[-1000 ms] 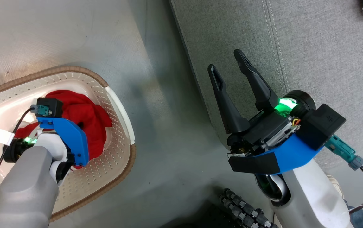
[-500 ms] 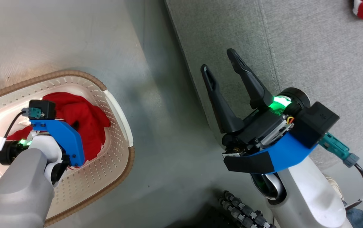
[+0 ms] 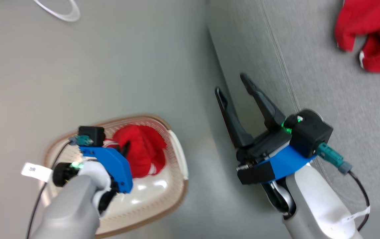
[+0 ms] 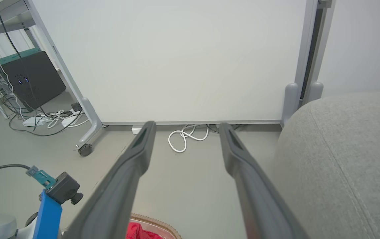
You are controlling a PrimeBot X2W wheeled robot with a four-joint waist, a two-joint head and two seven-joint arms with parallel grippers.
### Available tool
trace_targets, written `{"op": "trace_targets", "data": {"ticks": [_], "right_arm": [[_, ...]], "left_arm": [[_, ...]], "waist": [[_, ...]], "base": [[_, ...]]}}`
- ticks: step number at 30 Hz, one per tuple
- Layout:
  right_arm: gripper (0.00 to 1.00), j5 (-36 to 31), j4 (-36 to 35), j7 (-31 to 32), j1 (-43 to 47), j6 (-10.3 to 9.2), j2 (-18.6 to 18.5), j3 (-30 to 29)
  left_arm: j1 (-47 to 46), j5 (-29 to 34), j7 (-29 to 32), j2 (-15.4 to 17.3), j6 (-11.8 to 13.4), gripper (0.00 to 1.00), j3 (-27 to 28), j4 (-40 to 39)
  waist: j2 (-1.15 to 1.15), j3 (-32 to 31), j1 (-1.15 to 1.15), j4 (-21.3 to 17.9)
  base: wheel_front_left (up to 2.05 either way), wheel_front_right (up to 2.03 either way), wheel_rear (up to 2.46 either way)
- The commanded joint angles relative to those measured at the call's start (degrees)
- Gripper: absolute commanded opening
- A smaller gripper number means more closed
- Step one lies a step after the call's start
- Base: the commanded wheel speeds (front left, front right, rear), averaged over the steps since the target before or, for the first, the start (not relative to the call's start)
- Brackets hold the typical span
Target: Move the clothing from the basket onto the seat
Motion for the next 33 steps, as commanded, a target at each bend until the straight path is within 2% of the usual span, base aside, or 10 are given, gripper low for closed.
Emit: {"op": "trace_targets", "data": {"ticks": [1, 8, 14, 23, 33], "right_arm": [[1.00, -1.1, 1.6, -0.2, 2.2, 0.01, 0.0, -0.8], [1.00, -3.5, 5.3, 1.2, 7.5, 0.01, 0.0, -3.3], [1.00, -4.3, 4.8, 3.6, 12.7, 0.01, 0.0, -6.2], [1.00, -5.5, 2.7, 7.3, 17.3, 0.01, 0.0, -8.2], [1.00, -5.4, 1.9, 9.8, 19.2, 0.01, 0.0, -7.7]], "left_arm": [[1.3, -1.2, -1.6, -0.7, -0.4, 0.00, -1.3, -1.1], [3.5, -4.0, -6.7, -1.4, -0.4, 0.00, -6.6, -5.3], [1.4, -5.4, -9.9, -1.5, -0.4, 0.00, -9.1, -9.5], [-5.3, -5.0, -11.4, -3.4, -0.3, 0.00, -10.1, -15.0], [-11.2, -4.1, -11.5, -7.1, 1.0, 0.00, -10.5, -18.6]], "waist": [[0.00, -4.8, 0.01, 1.3], [0.00, -17.6, 0.01, 7.4], [0.00, -24.6, 0.01, 11.4], [0.00, -28.1, 0.01, 15.5], [0.00, -30.5, 0.01, 16.5]], "base": [[0.00, 0.00, 0.00], [0.00, 0.00, 0.00], [0.00, 0.00, 0.00], [0.00, 0.00, 0.00], [0.00, 0.00, 0.00]]}}
